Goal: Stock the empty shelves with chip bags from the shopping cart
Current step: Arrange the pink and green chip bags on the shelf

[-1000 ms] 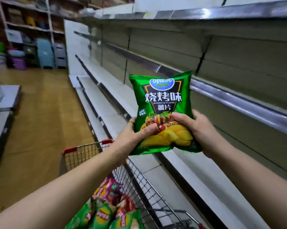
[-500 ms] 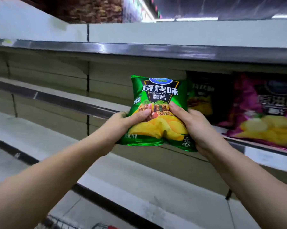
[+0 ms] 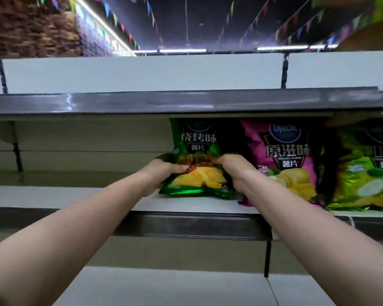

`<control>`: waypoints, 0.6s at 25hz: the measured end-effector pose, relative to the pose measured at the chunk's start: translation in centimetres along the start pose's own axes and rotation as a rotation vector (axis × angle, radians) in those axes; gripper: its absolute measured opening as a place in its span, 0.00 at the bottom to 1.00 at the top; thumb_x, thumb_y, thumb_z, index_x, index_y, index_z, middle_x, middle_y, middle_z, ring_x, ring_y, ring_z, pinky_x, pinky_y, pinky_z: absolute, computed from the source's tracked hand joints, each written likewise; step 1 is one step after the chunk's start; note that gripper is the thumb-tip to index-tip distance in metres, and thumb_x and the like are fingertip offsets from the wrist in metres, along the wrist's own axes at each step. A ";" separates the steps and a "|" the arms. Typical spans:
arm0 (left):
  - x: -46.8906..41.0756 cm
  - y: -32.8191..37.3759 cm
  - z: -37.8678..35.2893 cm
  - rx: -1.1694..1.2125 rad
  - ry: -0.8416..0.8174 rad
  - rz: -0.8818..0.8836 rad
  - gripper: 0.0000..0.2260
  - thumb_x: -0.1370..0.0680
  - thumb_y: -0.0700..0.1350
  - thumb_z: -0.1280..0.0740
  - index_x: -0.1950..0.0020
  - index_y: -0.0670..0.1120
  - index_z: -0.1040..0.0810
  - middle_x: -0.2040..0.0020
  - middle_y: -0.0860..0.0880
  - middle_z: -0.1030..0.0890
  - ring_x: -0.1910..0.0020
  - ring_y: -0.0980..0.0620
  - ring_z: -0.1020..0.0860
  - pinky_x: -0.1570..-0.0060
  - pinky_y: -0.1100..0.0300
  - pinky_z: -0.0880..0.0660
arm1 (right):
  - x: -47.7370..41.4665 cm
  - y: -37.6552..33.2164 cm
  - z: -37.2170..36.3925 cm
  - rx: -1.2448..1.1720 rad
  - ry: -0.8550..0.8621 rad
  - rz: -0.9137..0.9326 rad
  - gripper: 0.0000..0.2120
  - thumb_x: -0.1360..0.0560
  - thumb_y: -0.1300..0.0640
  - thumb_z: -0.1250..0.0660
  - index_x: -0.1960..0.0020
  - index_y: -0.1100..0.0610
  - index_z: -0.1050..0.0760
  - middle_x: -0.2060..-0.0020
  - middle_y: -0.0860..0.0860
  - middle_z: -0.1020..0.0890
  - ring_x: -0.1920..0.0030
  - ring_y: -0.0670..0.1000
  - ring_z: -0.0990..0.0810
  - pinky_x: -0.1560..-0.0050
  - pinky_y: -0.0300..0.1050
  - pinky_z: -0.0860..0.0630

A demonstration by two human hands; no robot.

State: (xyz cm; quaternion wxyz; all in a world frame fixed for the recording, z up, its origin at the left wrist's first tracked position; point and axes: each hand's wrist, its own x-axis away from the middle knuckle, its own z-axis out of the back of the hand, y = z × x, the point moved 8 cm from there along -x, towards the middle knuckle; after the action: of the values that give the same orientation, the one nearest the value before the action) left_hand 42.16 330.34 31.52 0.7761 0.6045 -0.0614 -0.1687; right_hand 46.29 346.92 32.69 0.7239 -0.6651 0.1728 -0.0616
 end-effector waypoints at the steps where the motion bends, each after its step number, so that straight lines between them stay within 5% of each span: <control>1: -1.1 0.0 -0.4 0.000 0.003 -0.023 0.15 0.26 0.39 0.30 0.40 0.42 0.24 0.50 0.44 0.18 0.51 0.46 0.19 0.50 0.54 0.23 | -0.9 0.0 0.0 0.024 0.026 0.009 0.19 0.26 0.57 0.31 0.38 0.64 0.28 0.43 0.60 0.22 0.48 0.57 0.21 0.42 0.50 0.25; 5: -3.5 0.3 -2.0 -0.011 -0.032 -0.129 0.19 0.25 0.36 0.31 0.35 0.45 0.29 0.43 0.45 0.20 0.48 0.47 0.22 0.50 0.56 0.25 | -2.6 0.1 -0.3 0.245 0.100 0.019 0.29 0.22 0.56 0.36 0.26 0.63 0.43 0.29 0.58 0.34 0.30 0.58 0.35 0.31 0.47 0.37; 8: -4.1 -0.3 -2.1 -0.095 -0.078 -0.078 0.20 0.25 0.39 0.31 0.34 0.47 0.30 0.41 0.48 0.21 0.45 0.50 0.23 0.46 0.57 0.25 | -3.0 0.3 0.1 0.418 0.112 -0.036 0.29 0.20 0.53 0.40 0.25 0.63 0.46 0.26 0.58 0.39 0.27 0.57 0.39 0.32 0.44 0.41; 10: -3.2 -0.8 -1.7 -0.097 -0.047 0.001 0.22 0.25 0.40 0.31 0.32 0.47 0.30 0.36 0.48 0.23 0.41 0.49 0.24 0.39 0.57 0.28 | -1.9 0.1 0.4 0.487 0.128 -0.046 0.25 0.20 0.54 0.41 0.28 0.64 0.41 0.29 0.60 0.34 0.31 0.59 0.34 0.37 0.45 0.35; 12: -1.7 -0.3 -1.1 -0.019 0.048 -0.012 0.30 0.26 0.41 0.30 0.27 0.47 0.37 0.31 0.47 0.29 0.35 0.48 0.27 0.41 0.63 0.32 | 0.2 -1.3 0.8 0.605 0.233 0.072 0.24 0.22 0.56 0.39 0.30 0.65 0.38 0.33 0.61 0.31 0.34 0.60 0.31 0.40 0.45 0.33; 15: 2.3 1.2 1.2 -0.042 0.330 -0.166 0.31 0.27 0.43 0.28 0.27 0.45 0.38 0.32 0.43 0.30 0.34 0.47 0.30 0.42 0.63 0.33 | 5.1 -5.1 -1.5 0.649 0.349 0.520 0.24 0.25 0.59 0.37 0.33 0.67 0.39 0.35 0.64 0.35 0.34 0.60 0.35 0.35 0.45 0.40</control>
State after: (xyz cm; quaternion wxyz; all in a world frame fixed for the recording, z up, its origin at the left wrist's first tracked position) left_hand 44.20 328.69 32.74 0.7714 0.6108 0.1204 -0.1322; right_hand 51.26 343.32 36.72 0.8463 -0.3178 0.4256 -0.0397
